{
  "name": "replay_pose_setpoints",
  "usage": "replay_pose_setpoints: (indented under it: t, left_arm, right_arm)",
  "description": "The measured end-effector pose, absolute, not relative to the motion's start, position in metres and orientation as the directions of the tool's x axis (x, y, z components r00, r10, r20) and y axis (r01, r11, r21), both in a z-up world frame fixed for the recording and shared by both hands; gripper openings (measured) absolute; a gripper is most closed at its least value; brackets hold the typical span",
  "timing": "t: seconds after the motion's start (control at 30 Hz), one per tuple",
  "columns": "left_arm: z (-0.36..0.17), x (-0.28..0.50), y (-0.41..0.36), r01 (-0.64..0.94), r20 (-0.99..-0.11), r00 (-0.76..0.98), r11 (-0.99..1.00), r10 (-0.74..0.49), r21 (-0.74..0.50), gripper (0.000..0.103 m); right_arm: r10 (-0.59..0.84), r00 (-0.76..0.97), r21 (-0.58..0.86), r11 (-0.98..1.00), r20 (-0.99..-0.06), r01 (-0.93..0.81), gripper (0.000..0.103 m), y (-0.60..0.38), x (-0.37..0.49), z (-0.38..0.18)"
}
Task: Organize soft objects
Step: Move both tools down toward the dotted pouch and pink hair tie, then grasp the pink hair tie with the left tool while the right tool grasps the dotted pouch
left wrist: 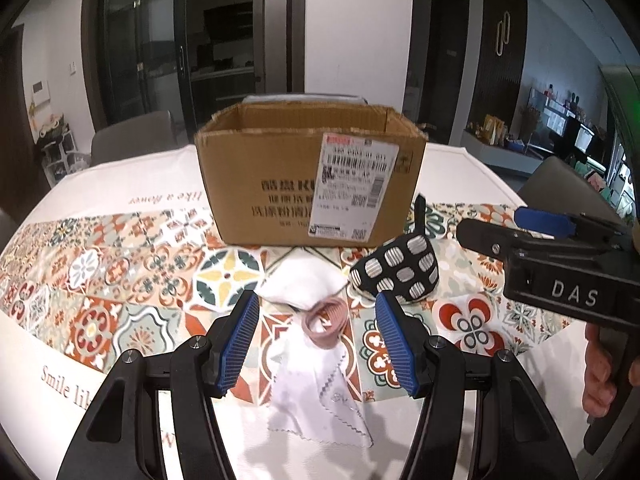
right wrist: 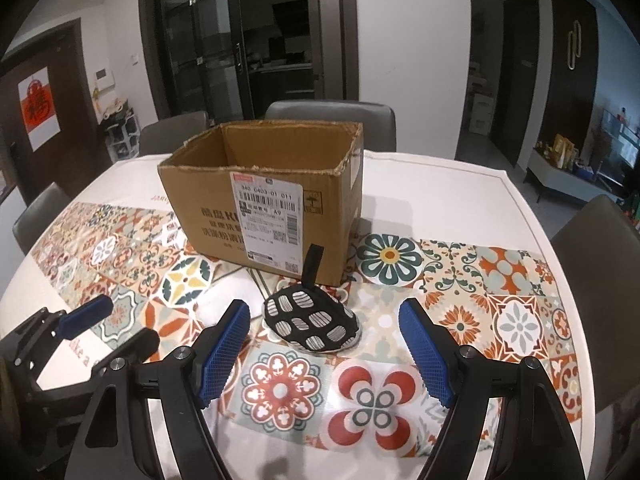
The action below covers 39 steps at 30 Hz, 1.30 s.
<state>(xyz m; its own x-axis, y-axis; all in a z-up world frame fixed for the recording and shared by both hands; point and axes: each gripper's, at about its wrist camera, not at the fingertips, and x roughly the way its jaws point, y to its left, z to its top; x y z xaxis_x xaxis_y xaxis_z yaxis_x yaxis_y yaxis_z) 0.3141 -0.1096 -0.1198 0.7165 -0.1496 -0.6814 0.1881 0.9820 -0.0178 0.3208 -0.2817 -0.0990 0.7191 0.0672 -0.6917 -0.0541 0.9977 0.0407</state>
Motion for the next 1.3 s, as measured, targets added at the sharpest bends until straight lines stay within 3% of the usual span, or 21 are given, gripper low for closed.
replay_pose_setpoints:
  t: [0.87,1.07,1.17,1.3]
  left_arm:
    - [-0.191,0.353,-0.114,0.125,-0.771,0.624,0.99,-0.129,-0.065,0.057]
    - [-0.201,0.36,-0.113,0.124,-0.785,0.604,0.989,-0.139,-0.08,0.044]
    - [-0.203,0.361,-0.114,0.13,-0.788,0.598,0.988,-0.145,-0.083,0.033]
    - [-0.204,0.362,-0.115,0.141,-0.786,0.6,0.987,-0.15,-0.081,0.021]
  right_arm:
    - [0.147,0.65,-0.022,0.969,-0.746,-0.244,0.078,-0.274,0.382,-0.158]
    - [0.163,0.635,-0.015,0.964,-0.755,-0.266,0.078,-0.27,0.389,-0.165]
    - [0.171,0.626,-0.002,0.964,-0.761,-0.266,0.077,-0.269,0.39,-0.168]
    - [0.17,0.619,-0.004,0.963,-0.766,-0.269,0.057,-0.267,0.389,-0.171]
